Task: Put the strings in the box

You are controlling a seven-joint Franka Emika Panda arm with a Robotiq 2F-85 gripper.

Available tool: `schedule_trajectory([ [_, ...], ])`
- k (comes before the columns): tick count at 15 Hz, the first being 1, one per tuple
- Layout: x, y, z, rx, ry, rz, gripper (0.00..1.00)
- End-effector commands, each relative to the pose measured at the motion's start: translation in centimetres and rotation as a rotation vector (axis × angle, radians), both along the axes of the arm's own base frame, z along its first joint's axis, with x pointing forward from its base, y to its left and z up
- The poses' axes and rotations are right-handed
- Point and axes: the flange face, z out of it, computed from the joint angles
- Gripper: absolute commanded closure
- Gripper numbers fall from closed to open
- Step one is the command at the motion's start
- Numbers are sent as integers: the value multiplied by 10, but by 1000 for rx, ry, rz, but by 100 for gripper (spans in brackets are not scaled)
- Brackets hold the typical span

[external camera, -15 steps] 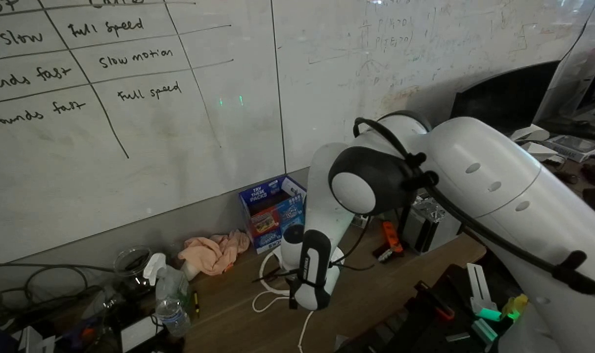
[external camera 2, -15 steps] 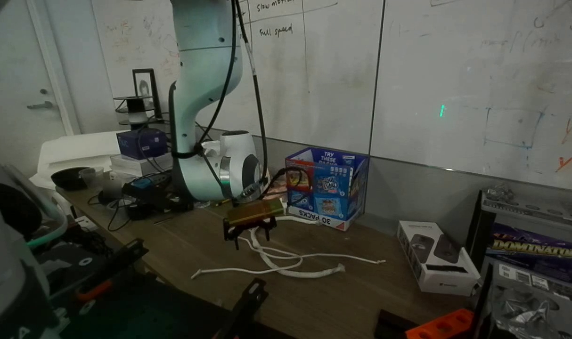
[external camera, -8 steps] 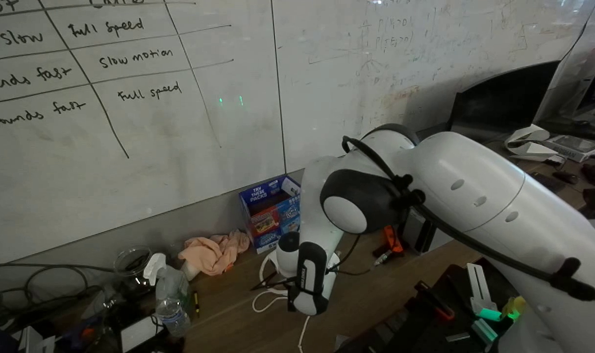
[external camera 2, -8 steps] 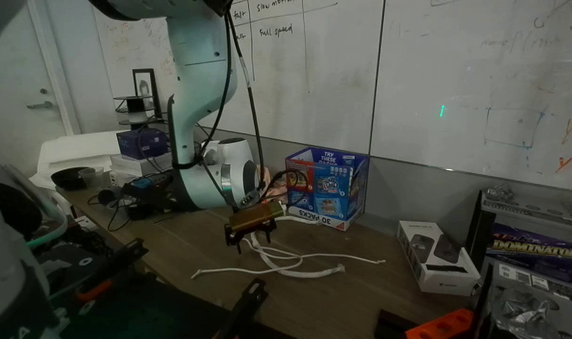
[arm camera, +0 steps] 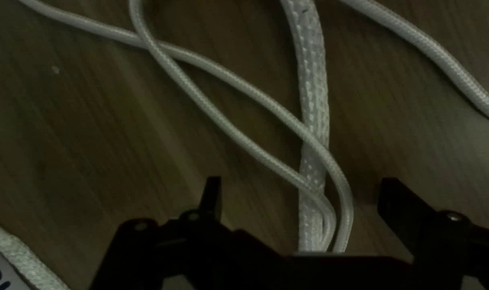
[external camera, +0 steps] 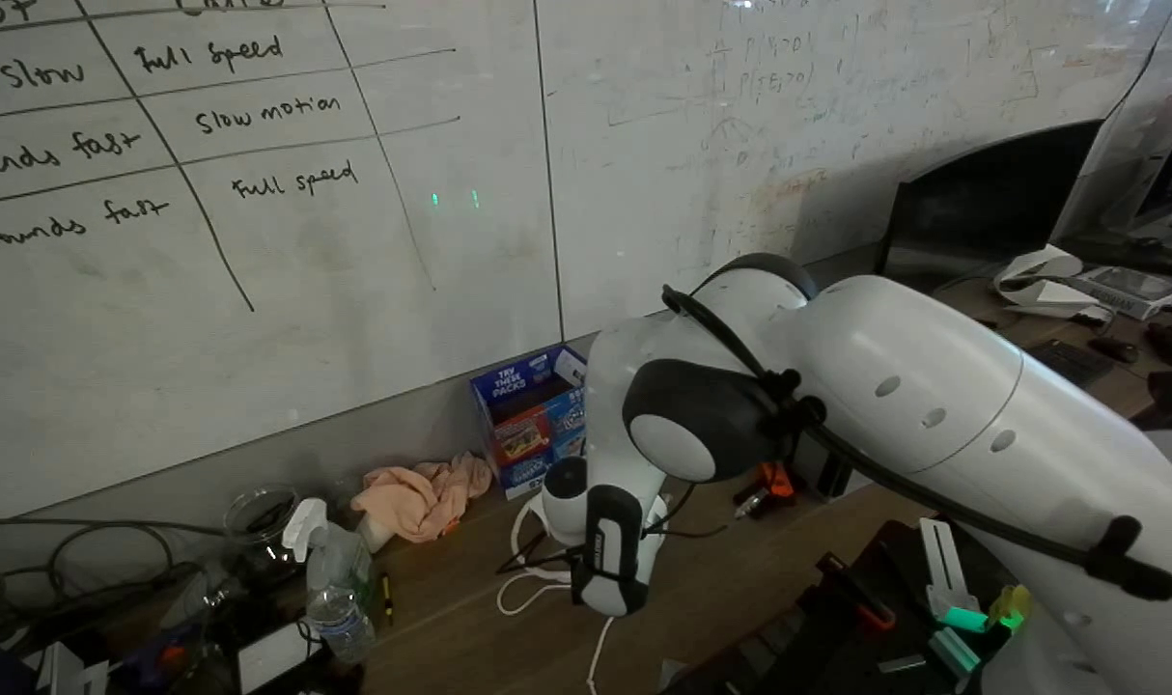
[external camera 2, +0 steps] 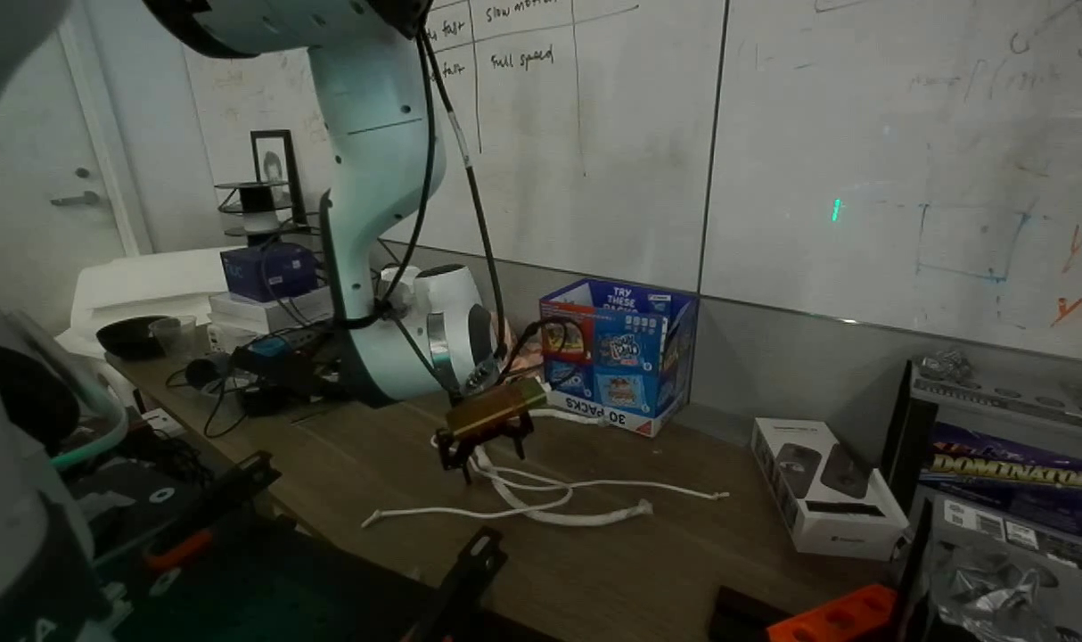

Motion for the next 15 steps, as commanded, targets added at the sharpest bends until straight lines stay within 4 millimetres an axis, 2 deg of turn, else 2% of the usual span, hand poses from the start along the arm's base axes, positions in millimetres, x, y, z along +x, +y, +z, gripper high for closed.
schedule_trajectory([
  [1,6,3,-2,-24,52,18,0],
  [12,16,3,-4,2,114,-8,0],
  [13,17,2,-3,8,115,-14,25],
  [14,18,1,-3,13,118,-19,25],
  [15,18,1,-3,19,120,-23,32],
])
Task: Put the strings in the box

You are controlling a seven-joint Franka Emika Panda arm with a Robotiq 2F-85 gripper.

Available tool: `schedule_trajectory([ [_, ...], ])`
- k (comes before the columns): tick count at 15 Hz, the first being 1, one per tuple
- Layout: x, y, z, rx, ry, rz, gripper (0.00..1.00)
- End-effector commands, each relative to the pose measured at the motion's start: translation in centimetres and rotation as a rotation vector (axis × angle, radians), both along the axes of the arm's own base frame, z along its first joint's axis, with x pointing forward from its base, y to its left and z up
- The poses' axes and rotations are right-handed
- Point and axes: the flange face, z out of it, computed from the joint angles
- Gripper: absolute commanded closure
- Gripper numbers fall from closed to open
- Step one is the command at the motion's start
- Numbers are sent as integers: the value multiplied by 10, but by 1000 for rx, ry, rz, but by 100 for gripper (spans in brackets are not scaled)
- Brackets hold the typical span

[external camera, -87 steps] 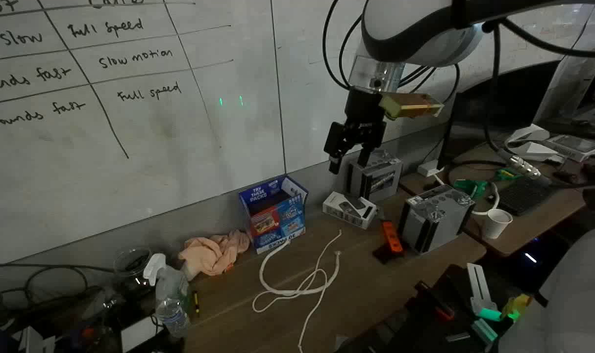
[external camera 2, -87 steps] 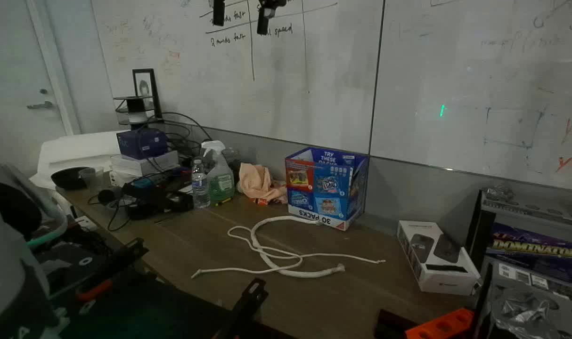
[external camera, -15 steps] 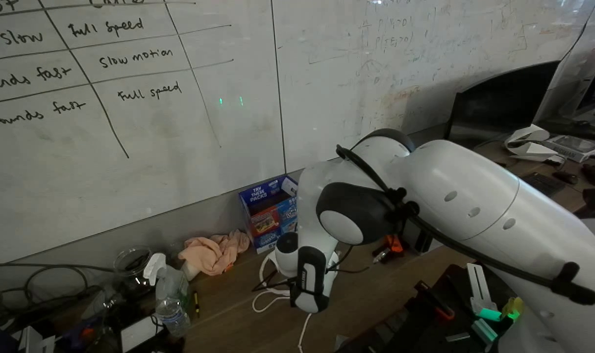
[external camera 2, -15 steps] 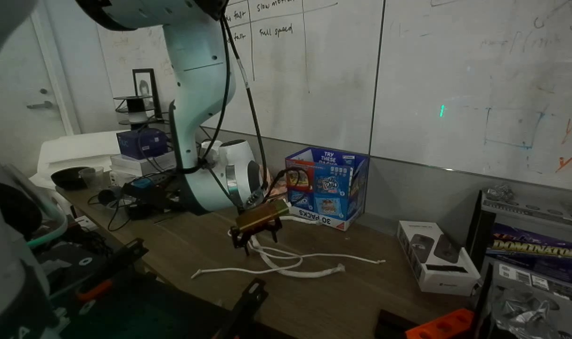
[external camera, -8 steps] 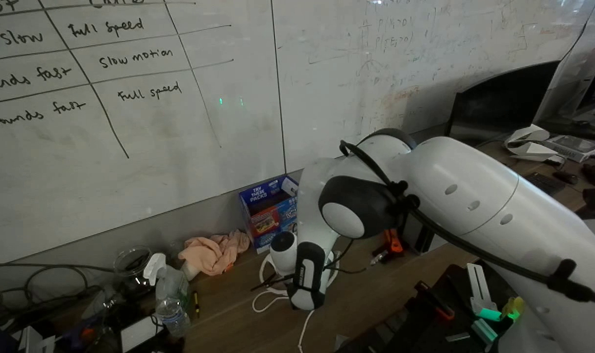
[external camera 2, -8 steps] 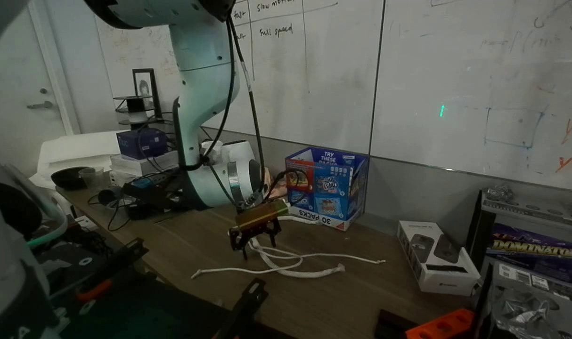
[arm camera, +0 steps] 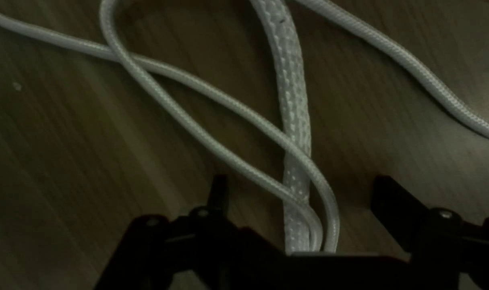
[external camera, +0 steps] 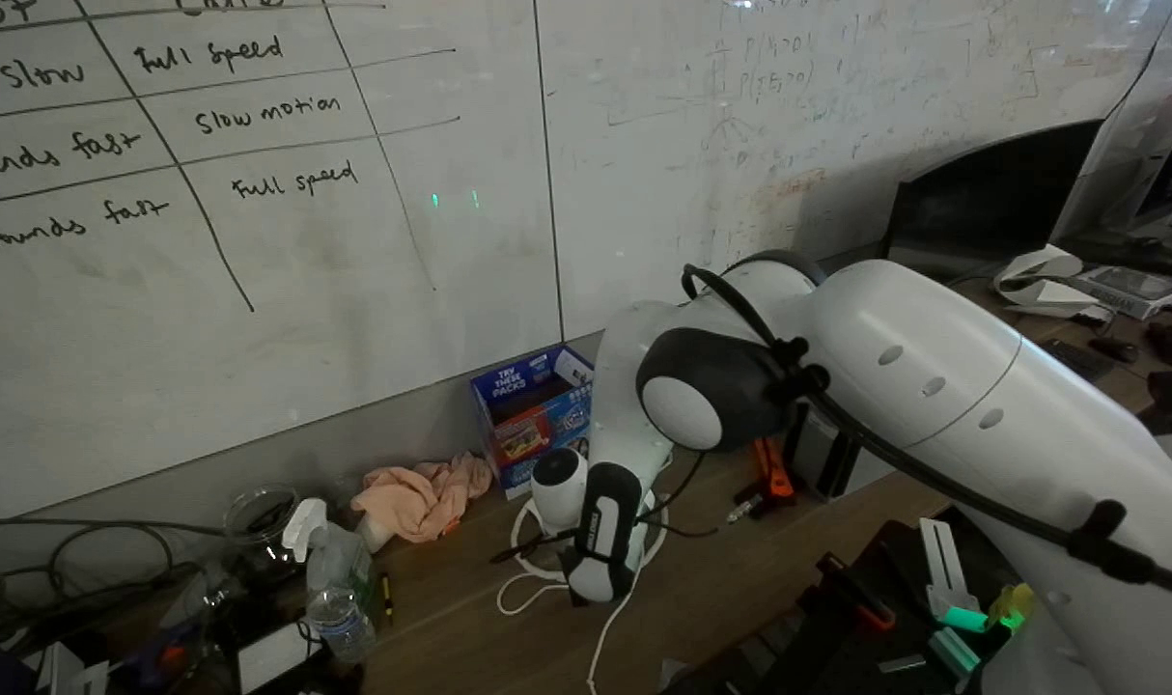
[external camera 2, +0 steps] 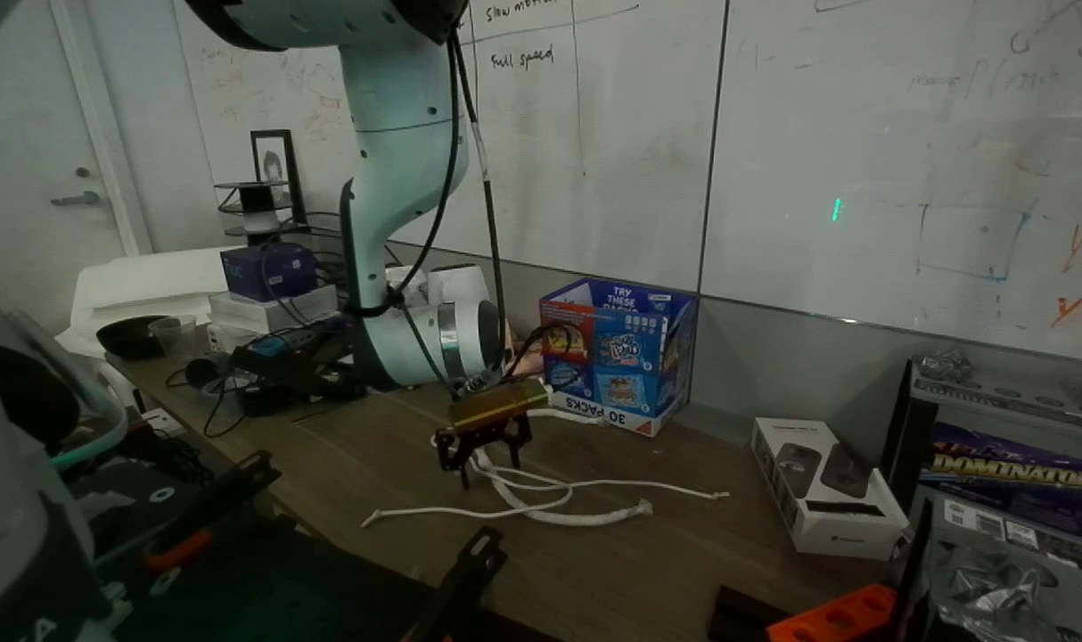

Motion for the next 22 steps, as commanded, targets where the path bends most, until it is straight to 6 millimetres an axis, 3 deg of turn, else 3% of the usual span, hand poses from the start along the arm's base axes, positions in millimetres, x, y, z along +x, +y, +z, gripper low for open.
schedule_trajectory([
  [1,8,0,4,19,10,-4,41],
  [8,17,-11,12,6,52,-57,93],
  [10,20,-14,20,-5,87,-81,100],
  [12,26,-15,38,-18,110,-106,96],
  [15,44,-14,86,-23,98,-145,96],
  [22,111,1,253,81,-86,-347,97],
])
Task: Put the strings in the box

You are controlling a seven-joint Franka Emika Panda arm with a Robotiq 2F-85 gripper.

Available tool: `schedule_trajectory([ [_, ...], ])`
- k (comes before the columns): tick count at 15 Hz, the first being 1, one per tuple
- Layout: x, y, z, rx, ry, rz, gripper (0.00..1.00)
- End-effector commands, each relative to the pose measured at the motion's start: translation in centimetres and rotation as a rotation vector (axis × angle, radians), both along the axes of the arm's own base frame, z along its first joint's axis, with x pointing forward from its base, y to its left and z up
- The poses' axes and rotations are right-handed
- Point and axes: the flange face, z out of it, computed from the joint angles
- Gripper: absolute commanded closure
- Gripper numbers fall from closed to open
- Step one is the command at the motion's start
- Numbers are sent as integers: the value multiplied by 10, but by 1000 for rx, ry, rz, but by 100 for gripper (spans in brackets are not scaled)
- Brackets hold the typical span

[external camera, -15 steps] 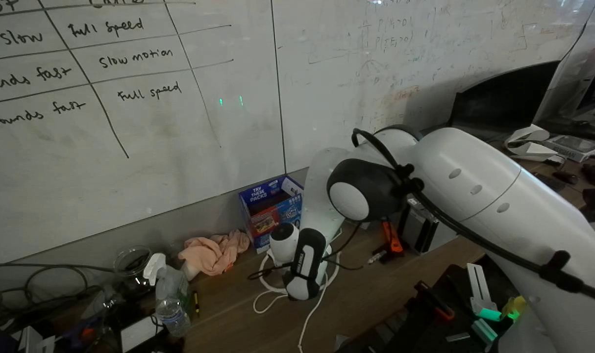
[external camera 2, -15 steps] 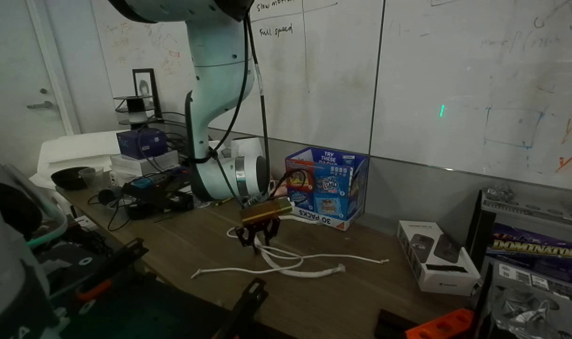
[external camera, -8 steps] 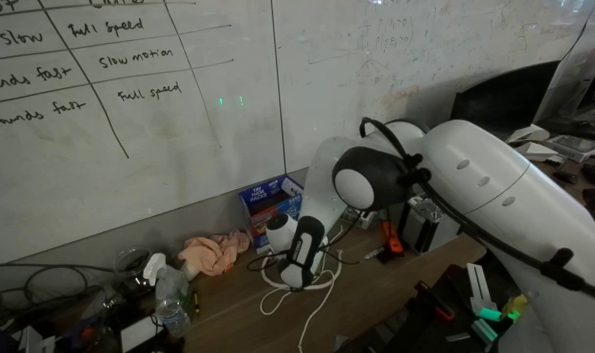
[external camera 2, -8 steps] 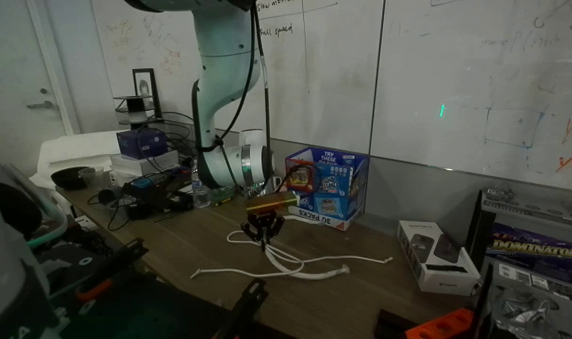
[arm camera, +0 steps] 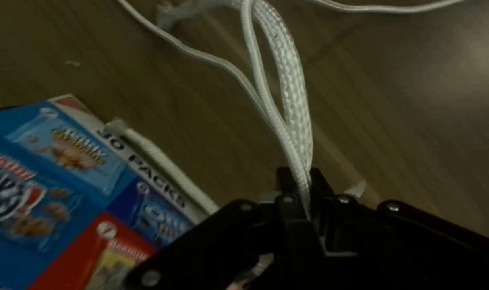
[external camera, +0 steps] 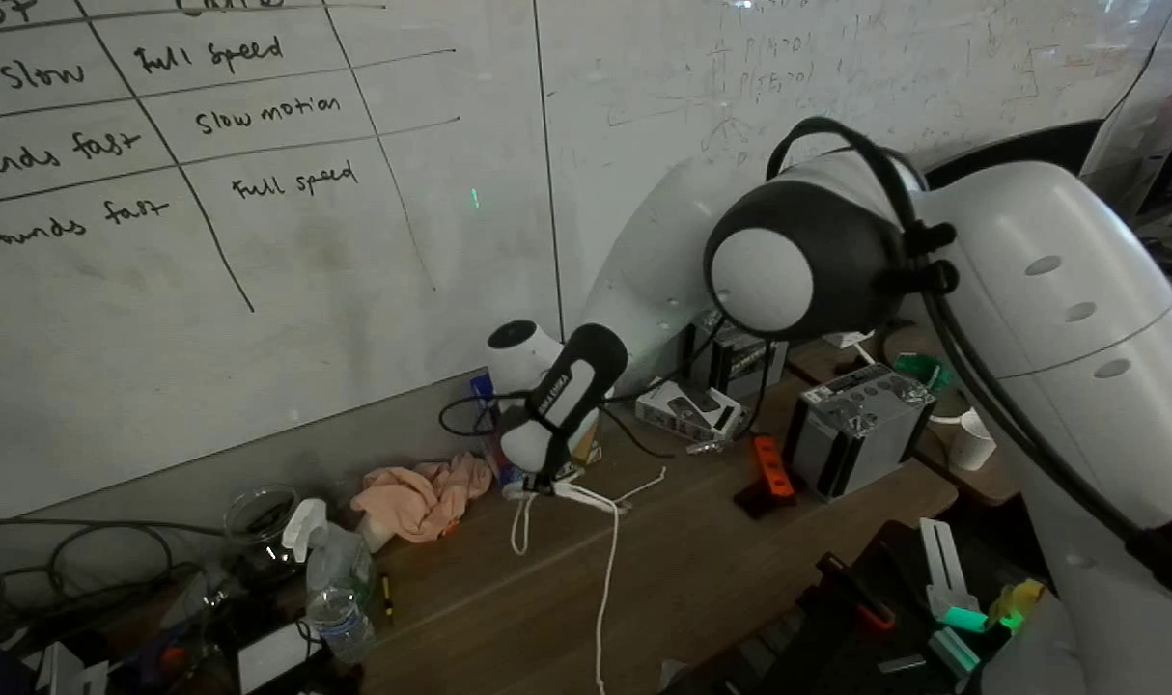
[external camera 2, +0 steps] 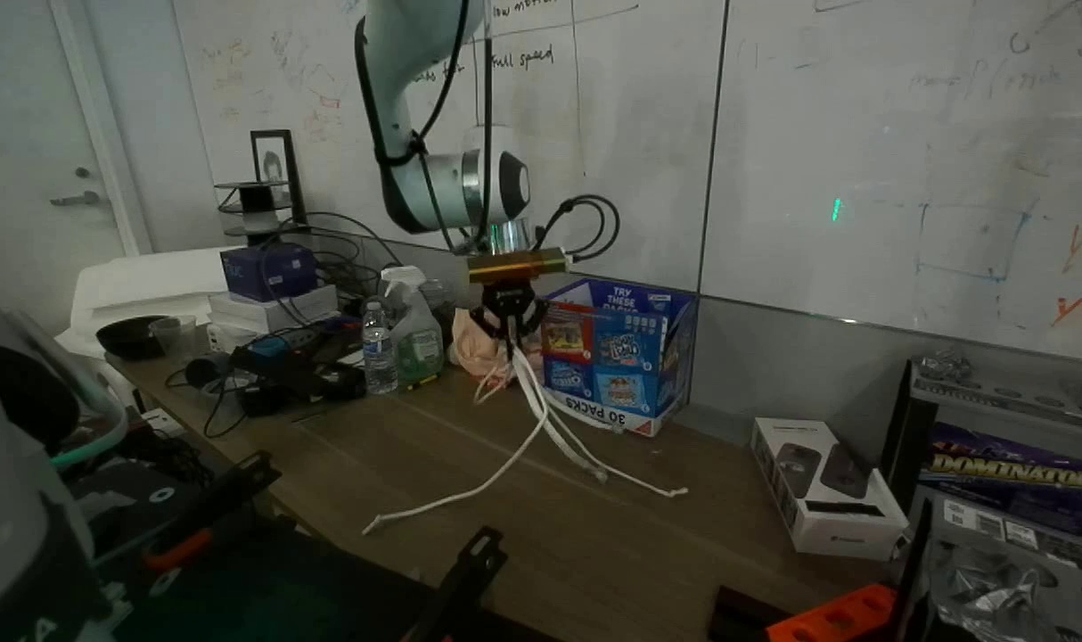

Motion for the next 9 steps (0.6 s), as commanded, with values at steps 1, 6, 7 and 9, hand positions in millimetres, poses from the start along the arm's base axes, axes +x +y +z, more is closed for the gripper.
schedule_trajectory([
  [1,29,8,95,46,-100,-132,97],
  [6,64,13,227,118,-248,-366,97],
  [7,70,12,252,130,-268,-415,97],
  [9,80,11,305,150,-301,-518,97],
])
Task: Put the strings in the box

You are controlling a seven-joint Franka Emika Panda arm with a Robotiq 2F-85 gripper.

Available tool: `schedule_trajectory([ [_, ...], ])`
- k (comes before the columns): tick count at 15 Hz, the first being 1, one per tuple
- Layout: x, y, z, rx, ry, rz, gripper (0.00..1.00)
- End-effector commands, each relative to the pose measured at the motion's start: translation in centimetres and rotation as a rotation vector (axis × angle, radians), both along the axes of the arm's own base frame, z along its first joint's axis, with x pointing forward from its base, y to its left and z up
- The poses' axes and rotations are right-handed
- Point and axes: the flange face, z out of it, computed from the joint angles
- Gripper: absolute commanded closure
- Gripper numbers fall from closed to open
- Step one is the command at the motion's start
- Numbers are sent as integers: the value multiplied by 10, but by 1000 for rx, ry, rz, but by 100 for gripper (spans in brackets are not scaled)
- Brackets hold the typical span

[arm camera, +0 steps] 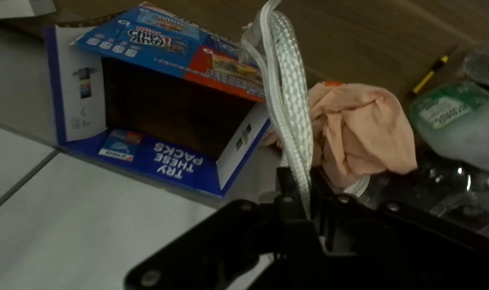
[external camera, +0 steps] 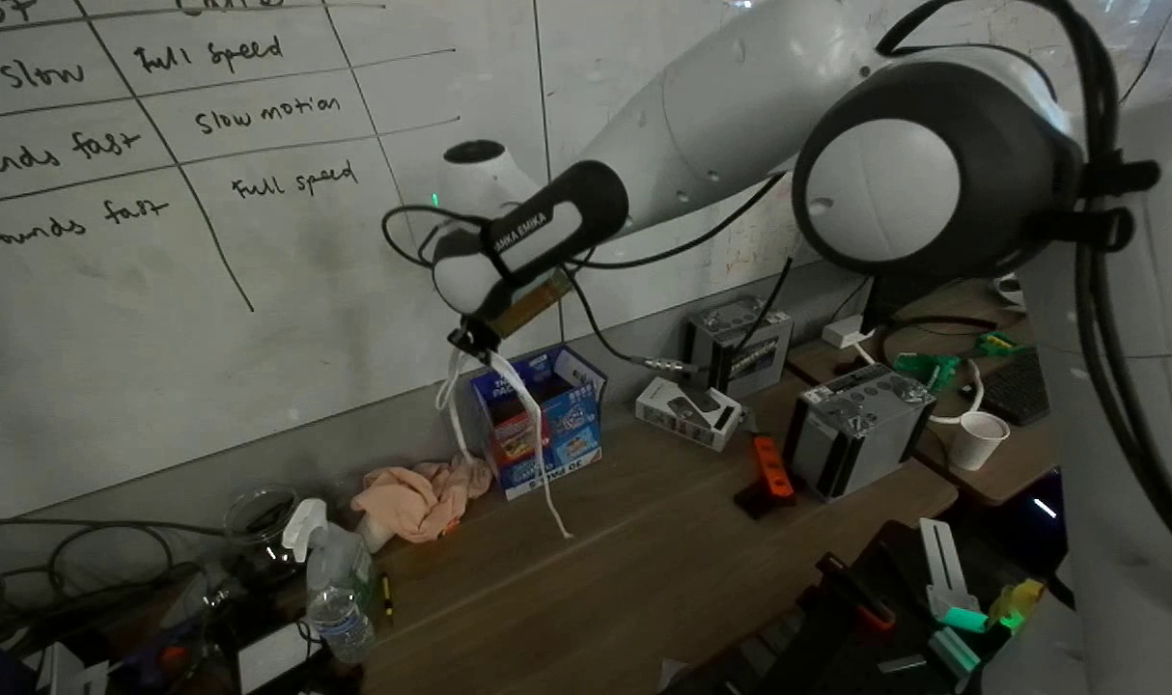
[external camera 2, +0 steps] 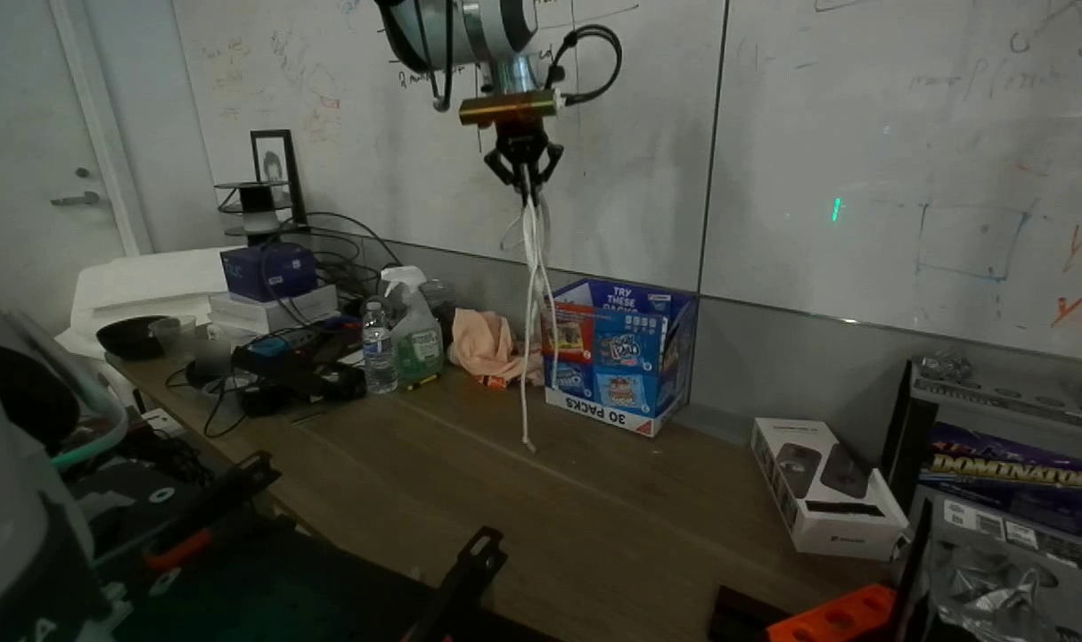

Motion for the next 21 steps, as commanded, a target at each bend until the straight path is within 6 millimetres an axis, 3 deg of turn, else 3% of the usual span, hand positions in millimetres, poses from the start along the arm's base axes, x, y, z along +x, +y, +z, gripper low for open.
schedule_trajectory([
  [1,17,-1,93,58,-48,-184,97],
  [4,26,-10,151,83,-92,-339,97],
  [7,35,-17,184,113,-127,-498,97],
  [13,52,-27,200,188,-186,-814,97],
  [21,77,-61,180,267,-299,-1210,97],
])
